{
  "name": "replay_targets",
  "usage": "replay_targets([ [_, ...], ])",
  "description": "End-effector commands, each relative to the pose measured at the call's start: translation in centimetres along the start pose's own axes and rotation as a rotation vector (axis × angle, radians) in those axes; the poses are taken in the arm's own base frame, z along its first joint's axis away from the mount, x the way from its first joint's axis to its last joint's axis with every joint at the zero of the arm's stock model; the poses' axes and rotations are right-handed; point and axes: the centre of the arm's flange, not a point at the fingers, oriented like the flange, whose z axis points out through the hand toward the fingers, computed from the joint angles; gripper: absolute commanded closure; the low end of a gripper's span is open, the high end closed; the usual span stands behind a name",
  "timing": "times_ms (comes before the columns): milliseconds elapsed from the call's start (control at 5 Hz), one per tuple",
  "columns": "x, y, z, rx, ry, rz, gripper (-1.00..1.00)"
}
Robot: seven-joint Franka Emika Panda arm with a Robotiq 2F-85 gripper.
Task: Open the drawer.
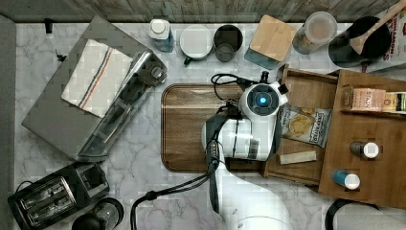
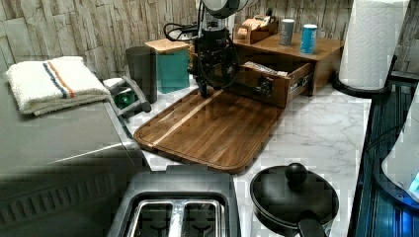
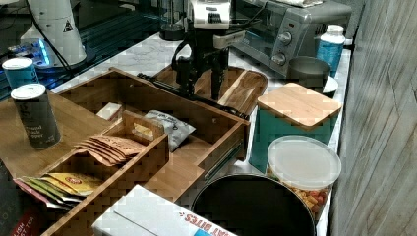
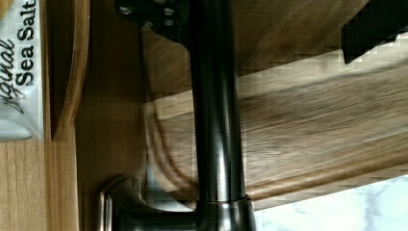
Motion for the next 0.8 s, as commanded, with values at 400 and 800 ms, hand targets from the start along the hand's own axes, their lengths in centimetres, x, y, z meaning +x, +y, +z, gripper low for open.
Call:
replay_targets([
  [400,-4.2,-18.3,-3.2,0.094,-0.003,-0.106,-1.00],
  [800,-4.0,-18.2,-3.9,0.092,0.000,-0.132,-1.00],
])
